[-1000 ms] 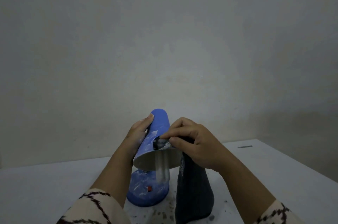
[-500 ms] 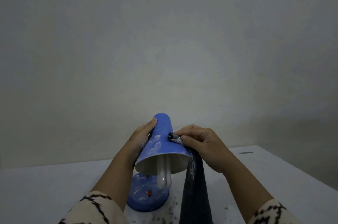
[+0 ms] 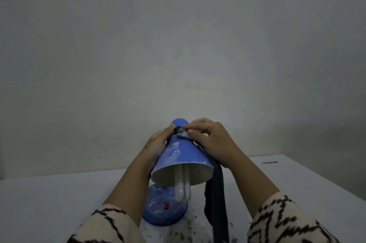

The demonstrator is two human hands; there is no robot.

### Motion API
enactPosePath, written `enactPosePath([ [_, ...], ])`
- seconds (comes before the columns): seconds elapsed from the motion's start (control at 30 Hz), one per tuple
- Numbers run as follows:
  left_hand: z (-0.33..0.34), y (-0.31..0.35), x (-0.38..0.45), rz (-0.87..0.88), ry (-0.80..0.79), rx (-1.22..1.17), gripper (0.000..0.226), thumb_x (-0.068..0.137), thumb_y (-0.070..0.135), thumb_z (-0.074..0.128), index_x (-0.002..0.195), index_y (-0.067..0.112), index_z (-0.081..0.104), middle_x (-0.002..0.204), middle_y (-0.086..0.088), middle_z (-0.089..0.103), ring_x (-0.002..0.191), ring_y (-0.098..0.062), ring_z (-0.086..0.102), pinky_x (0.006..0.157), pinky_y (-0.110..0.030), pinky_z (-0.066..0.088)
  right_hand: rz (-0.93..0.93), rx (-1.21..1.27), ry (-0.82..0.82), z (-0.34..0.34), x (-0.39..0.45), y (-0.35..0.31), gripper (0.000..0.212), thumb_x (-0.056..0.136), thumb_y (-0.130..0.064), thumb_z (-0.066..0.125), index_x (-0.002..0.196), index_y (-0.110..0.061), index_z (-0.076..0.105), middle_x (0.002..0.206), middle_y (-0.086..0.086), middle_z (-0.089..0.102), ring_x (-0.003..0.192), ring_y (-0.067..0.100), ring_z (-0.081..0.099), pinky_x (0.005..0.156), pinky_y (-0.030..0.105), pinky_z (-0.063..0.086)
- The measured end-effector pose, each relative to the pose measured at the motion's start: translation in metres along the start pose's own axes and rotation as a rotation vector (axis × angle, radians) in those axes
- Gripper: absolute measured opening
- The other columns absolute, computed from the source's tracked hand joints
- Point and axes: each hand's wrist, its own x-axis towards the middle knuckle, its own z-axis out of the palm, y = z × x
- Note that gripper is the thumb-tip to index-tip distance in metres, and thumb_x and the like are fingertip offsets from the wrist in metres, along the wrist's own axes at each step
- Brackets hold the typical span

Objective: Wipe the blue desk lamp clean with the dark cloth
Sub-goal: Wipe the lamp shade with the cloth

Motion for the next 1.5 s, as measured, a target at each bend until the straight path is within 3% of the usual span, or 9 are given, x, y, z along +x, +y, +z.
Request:
enactPosePath([
  [0.2,-0.002,0.0,-0.002,0.006,0.024,0.005,0.041,0.095,0.035,0.044,0.11,0.0,0.06,0.093,-0.014,0.066,0.08,-0.027,0.063,0.074,-0.036,0.05,0.029,0.087,-0.05,-0.008,-0.019,0.006,0.023,0.091,-0.015,0.055,0.091,-0.033,0.07,0.108,0.0,0.066,0.104,0.016,0.061,0.094,0.035,0.05],
  [0.43,-0.004,-0.001,-0.003,0.001,0.074,0.026,0.044,0.091,0.04,0.049,0.107,0.001,0.063,0.096,-0.017,0.066,0.082,-0.029,0.063,0.082,-0.04,0.05,-0.012,0.125,-0.098,-0.018,-0.04,0.001,0.025,0.089,-0.007,0.054,0.092,-0.025,0.071,0.096,-0.003,0.065,0.095,0.013,0.062,0.088,0.026,0.05],
  [0.63,-0.003,-0.002,0.0,0.005,0.08,0.038,0.038,0.092,0.038,0.048,0.102,0.004,0.063,0.089,-0.012,0.066,0.077,-0.025,0.063,0.072,-0.034,0.049,-0.057,0.179,-0.137,-0.027,-0.061,-0.001,0.028,0.086,0.0,0.057,0.09,-0.023,0.073,0.086,-0.011,0.062,0.086,0.008,0.059,0.076,0.017,0.047],
  [0.73,-0.002,-0.003,-0.001,0.005,0.079,0.033,0.036,0.093,0.038,0.048,0.097,0.006,0.064,0.082,-0.009,0.065,0.07,-0.021,0.064,0.069,-0.033,0.049,-0.004,0.242,-0.128,-0.029,-0.069,0.008,0.028,0.087,-0.003,0.057,0.091,-0.024,0.074,0.086,-0.011,0.063,0.084,0.009,0.059,0.075,0.018,0.047],
  [0.9,-0.004,-0.004,-0.002,-0.022,0.075,0.007,0.045,0.089,0.043,0.052,0.106,0.003,0.064,0.084,-0.012,0.066,0.078,-0.028,0.063,0.08,-0.039,0.048,0.176,0.339,-0.003,-0.024,-0.072,0.025,0.031,0.089,-0.004,0.054,0.089,-0.026,0.076,0.091,-0.002,0.074,0.086,0.017,0.067,0.084,0.033,0.053],
  [1.0,-0.004,-0.002,-0.004,-0.009,0.081,0.042,0.045,0.089,0.044,0.051,0.106,0.004,0.063,0.09,-0.014,0.066,0.081,-0.03,0.063,0.085,-0.042,0.048,0.217,0.325,0.045,-0.019,-0.067,0.022,0.035,0.089,-0.006,0.055,0.081,-0.033,0.075,0.085,-0.001,0.076,0.081,0.016,0.069,0.074,0.026,0.055],
  [1.17,-0.004,-0.001,-0.004,-0.022,0.072,0.047,0.035,0.091,0.04,0.048,0.096,0.01,0.063,0.109,-0.019,0.061,0.097,-0.036,0.059,0.101,-0.054,0.041,0.03,0.114,0.036,-0.015,-0.06,0.0,0.025,0.089,-0.009,0.055,0.093,-0.027,0.071,0.091,0.003,0.061,0.081,0.005,0.059,0.071,0.013,0.047],
  [1.37,-0.008,-0.001,-0.001,-0.027,0.051,0.029,0.065,0.071,0.048,0.057,0.117,0.002,0.058,0.126,-0.022,0.058,0.117,-0.04,0.055,0.107,-0.056,0.037,-0.191,-0.081,-0.056,-0.003,-0.065,-0.016,0.019,0.088,-0.011,0.057,0.098,-0.02,0.072,0.088,-0.011,0.052,0.083,0.003,0.054,0.073,0.01,0.042],
  [1.5,-0.007,-0.007,0.001,0.01,0.034,0.077,0.038,0.083,0.044,0.052,0.096,0.01,0.063,0.104,-0.017,0.064,0.089,-0.033,0.063,0.088,-0.046,0.048,-0.154,0.033,-0.047,-0.012,-0.073,-0.004,0.024,0.088,-0.006,0.056,0.09,-0.023,0.072,0.089,-0.004,0.056,0.083,0.005,0.057,0.073,0.014,0.045],
])
